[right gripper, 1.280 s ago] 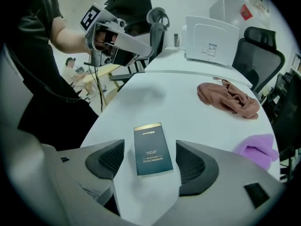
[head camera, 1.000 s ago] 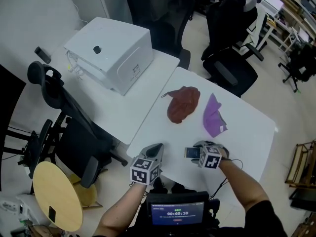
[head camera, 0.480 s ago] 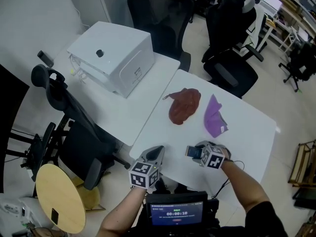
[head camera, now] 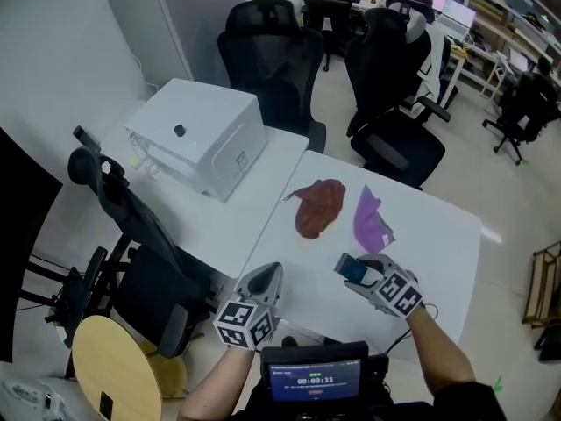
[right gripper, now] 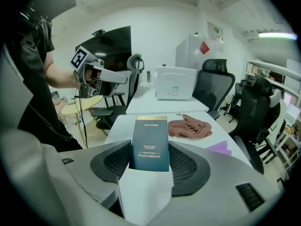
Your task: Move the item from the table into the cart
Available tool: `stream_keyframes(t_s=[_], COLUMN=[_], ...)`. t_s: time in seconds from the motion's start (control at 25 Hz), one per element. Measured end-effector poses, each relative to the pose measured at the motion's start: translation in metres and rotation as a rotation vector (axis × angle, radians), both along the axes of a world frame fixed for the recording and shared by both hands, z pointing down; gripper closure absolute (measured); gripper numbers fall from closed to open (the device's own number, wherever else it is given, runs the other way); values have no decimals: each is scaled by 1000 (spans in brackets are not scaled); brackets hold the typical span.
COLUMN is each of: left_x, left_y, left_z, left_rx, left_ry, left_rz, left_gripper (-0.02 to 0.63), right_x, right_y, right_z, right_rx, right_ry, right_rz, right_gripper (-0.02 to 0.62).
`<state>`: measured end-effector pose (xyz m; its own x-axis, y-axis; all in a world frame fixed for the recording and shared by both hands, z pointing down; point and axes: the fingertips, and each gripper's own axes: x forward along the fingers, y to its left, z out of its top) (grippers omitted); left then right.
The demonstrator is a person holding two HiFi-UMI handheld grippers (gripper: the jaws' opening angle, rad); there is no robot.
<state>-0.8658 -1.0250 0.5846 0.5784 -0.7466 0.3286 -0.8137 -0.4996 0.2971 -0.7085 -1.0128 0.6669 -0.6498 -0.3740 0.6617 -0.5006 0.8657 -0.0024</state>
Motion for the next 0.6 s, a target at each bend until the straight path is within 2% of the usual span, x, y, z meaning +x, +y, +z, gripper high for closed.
stream_keyframes(t_s=[0.36, 0.6], left_x=[16, 22], left_y=[49, 77], left_z=[-82, -117], left_rx=[185, 258], left_ry=[78, 107], left_rz=[17, 17], left_gripper=[611, 611], right_x=[4, 20], right_y=[45, 81], right_z=[-122, -190], right_rx=[228, 350], right_ry=[-209, -285], right_rz=[114, 164], right_gripper=[364, 364])
